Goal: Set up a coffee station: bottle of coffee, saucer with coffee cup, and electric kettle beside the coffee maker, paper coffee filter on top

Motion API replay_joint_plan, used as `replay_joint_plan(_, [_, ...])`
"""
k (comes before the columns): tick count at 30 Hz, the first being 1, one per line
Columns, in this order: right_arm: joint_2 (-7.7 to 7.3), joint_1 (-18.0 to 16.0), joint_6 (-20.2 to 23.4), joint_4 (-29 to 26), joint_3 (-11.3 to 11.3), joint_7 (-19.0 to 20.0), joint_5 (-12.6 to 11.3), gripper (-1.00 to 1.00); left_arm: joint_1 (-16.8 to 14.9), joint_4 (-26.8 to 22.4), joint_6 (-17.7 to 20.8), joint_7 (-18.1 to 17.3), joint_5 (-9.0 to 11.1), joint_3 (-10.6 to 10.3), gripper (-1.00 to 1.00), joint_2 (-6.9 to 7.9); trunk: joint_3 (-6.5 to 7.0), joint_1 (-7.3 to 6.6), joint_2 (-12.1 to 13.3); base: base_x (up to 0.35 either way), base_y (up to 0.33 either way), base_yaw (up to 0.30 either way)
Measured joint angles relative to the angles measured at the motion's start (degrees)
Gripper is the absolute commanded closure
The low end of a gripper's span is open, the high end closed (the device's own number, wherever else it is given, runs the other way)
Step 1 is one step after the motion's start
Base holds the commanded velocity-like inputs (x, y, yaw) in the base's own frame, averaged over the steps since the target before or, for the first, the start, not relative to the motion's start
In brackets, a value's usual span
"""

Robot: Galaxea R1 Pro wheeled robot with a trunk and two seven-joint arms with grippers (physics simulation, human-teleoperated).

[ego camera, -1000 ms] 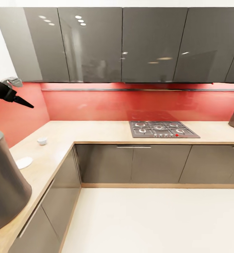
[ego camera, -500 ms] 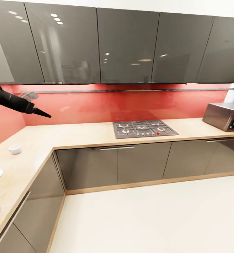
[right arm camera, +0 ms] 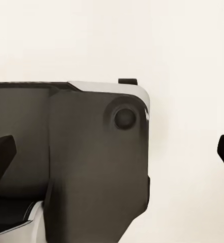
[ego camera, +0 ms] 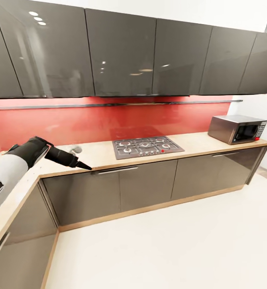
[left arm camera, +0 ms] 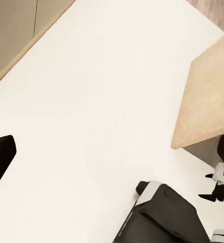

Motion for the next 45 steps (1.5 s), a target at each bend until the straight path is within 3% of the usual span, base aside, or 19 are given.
replay_joint_plan(2, [0.00,0.0,0.0,0.0,0.0,0.0,0.0,-1.00,3.8,0.0,-0.1,3.3,1.9,0.1,-1.00,-2.02,0.04,0.01,0.0,0.000,0.000,-0.269])
replay_joint_plan(7, [0.00,0.0,0.0,0.0,0.0,0.0,0.0,-1.00,10.8,0.0,-0.9,10.6,3.8,0.2,-1.00,-4.88,0.16,0.00,0.0,0.000,0.000,-0.263])
replay_joint_plan(12, [0.00,0.0,0.0,0.0,0.0,0.0,0.0,-1.00,22.9,0.1,-9.1,23.9,5.0,0.2,-1.00,-7.21,0.22,0.00,0.0,0.000,0.000,-0.256])
replay_joint_plan(13, [0.00,0.0,0.0,0.0,0.0,0.0,-0.1,-1.00,27.0,0.1,-11.8,29.6,7.6,0.7,-1.00,-7.56,0.24,-0.01,0.0,0.000,0.000,-0.246])
replay_joint_plan(14, [0.00,0.0,0.0,0.0,-0.1,0.0,-0.1,-1.00,30.9,0.2,-13.7,32.7,9.4,0.4,-1.00,-7.64,0.23,0.01,0.0,0.000,0.000,-0.242])
replay_joint_plan(18, [0.04,0.0,0.1,-0.1,-0.1,0.1,-0.1,-1.00,39.0,0.7,-25.1,46.0,18.2,0.3,-1.00,-7.78,0.19,0.00,0.0,0.000,0.000,-0.237])
replay_joint_plan(21, [0.07,0.0,0.1,-0.1,-0.1,0.1,-0.2,-1.00,42.7,0.8,-29.8,51.9,21.1,0.3,-1.00,-7.93,0.07,0.00,0.0,0.000,0.000,-0.227])
replay_joint_plan(22, [0.07,0.0,0.1,-0.1,-0.1,0.1,-0.2,-1.00,44.4,0.8,-31.7,54.7,22.3,0.3,-1.00,-8.12,0.00,0.00,0.0,0.000,0.000,-0.202])
replay_joint_plan(23, [0.08,0.0,0.1,-0.1,-0.2,0.1,-0.2,-1.00,47.5,0.7,-35.0,59.8,24.8,0.5,-1.00,-8.67,-0.05,0.00,0.0,0.000,0.000,-0.192])
replay_joint_plan(26, [0.09,0.0,0.1,-0.2,-0.2,0.1,-0.3,-1.00,53.0,0.7,-40.2,66.9,27.5,0.4,-1.00,-10.08,-0.29,0.00,0.0,0.000,0.000,-0.175])
replay_joint_plan(32, [0.09,0.0,0.2,-0.3,-0.2,0.2,-0.3,-1.00,61.2,0.7,-45.7,76.0,28.4,0.4,-1.00,-12.79,-0.78,0.00,0.0,0.000,0.000,-0.145])
replay_joint_plan(38, [0.17,0.0,0.2,-0.3,-0.1,0.1,-0.2,-1.00,65.1,0.8,-46.5,83.3,28.7,0.5,-1.00,-13.48,-1.05,0.00,0.0,0.000,0.000,-0.048])
replay_joint_plan(41, [0.18,0.0,0.2,-0.3,-0.1,0.1,-0.2,-1.00,67.2,1.1,-46.4,88.6,29.1,0.6,-1.00,-13.66,-1.06,0.00,0.0,0.000,0.000,-0.004])
replay_joint_plan(42, [0.18,0.0,0.2,-0.3,0.0,0.1,-0.2,-1.00,68.5,2.0,-46.4,92.0,29.1,0.6,-1.00,-14.06,-1.08,0.00,0.0,0.000,0.000,0.000])
replay_joint_plan(45, [0.20,0.0,0.2,-0.1,0.0,0.1,-0.1,-1.00,69.5,3.7,-46.2,93.6,29.0,0.6,-1.00,-15.26,-1.07,0.00,0.0,0.000,0.000,0.000])
